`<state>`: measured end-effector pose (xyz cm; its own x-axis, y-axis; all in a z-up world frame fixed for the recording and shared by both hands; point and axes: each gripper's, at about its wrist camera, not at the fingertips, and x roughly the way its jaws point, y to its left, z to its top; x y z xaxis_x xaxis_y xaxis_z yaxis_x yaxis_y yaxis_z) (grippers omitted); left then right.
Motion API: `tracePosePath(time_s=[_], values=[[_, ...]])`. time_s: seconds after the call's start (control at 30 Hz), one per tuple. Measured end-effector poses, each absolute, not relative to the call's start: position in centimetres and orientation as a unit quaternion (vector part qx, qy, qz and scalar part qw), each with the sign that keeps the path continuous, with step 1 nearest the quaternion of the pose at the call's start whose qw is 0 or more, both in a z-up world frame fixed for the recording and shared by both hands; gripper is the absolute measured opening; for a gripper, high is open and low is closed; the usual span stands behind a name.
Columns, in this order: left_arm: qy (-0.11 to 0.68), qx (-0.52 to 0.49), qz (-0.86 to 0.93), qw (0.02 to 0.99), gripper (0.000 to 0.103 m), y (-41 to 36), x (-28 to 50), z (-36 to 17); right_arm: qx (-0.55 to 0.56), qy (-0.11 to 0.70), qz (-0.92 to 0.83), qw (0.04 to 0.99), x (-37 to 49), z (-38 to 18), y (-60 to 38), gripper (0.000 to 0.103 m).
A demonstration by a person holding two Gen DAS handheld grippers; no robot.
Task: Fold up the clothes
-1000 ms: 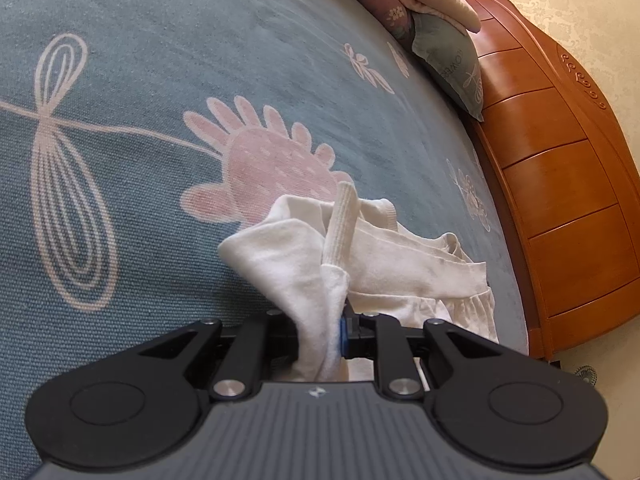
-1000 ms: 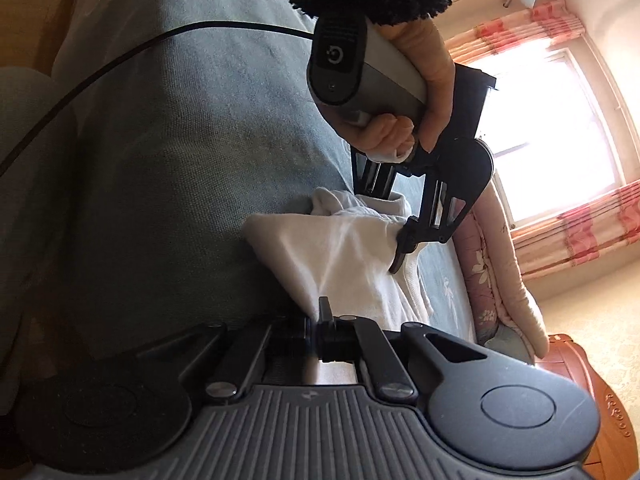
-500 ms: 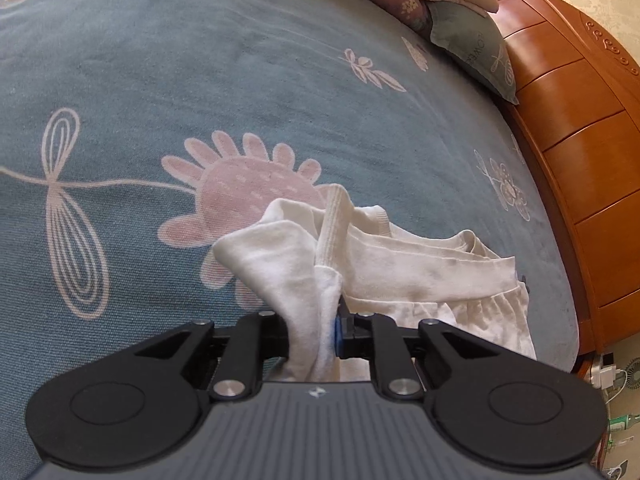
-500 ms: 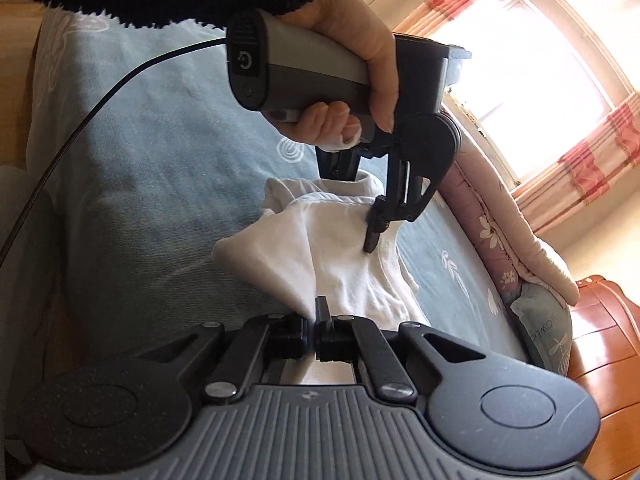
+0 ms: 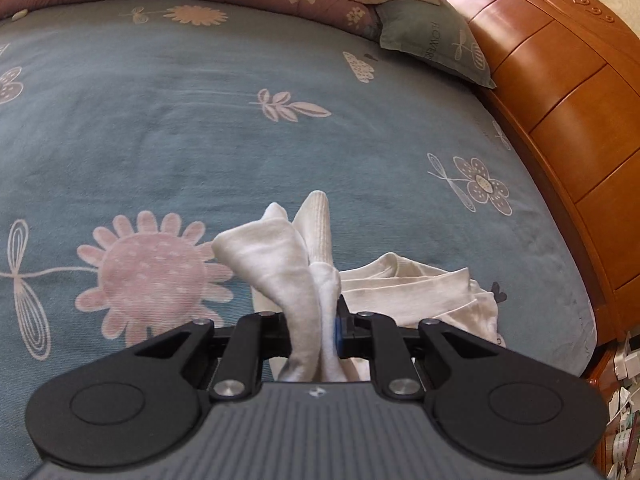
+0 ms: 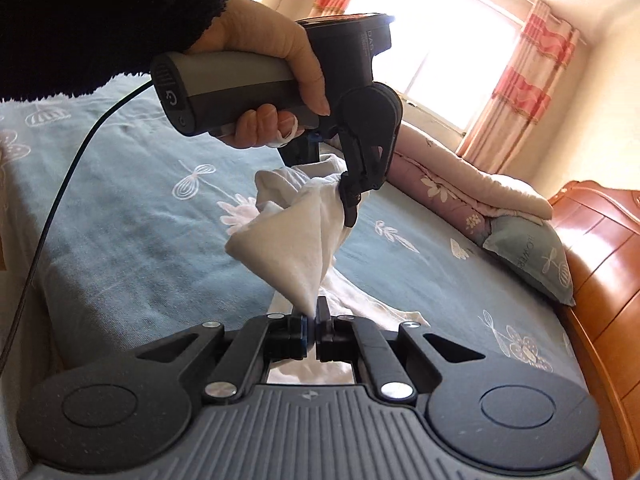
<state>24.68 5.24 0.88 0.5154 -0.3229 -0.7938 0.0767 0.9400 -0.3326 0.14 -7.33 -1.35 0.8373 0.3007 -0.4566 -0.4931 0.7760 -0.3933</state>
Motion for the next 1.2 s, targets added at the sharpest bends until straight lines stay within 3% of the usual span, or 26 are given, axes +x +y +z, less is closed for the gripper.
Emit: tracePosePath(time_s=[0.5,0.97,1.03,1.1,1.2], values=[[0.527,-0.027,-0.147,0.836,0.014,-10.2,28.3,-1.3,-0.117,0.236,0.168,0.95,1.7,-1.7,-19.0,0.005],[0.571,0.046,-0.135,0.809,0.015,-16.6,29.4,-5.3,0.003,0.293,0.167,0.941,3.4,-4.2,-24.7,0.005],[0.574,0.057,-0.136,0.805,0.017,-17.2,29.4,-5.2,0.006,0.294,0.174,0.94,3.2,-4.3,-24.8,0.005],[0.577,0.061,-0.14,0.802,0.032,-17.8,29.5,-5.1,0.007,0.299,0.178,0.937,3.3,-4.5,-24.9,0.006],[0.575,0.055,-0.146,0.803,0.046,-18.5,29.4,-5.1,0.018,0.311,0.18,0.933,3.6,-5.2,-25.3,0.006]])
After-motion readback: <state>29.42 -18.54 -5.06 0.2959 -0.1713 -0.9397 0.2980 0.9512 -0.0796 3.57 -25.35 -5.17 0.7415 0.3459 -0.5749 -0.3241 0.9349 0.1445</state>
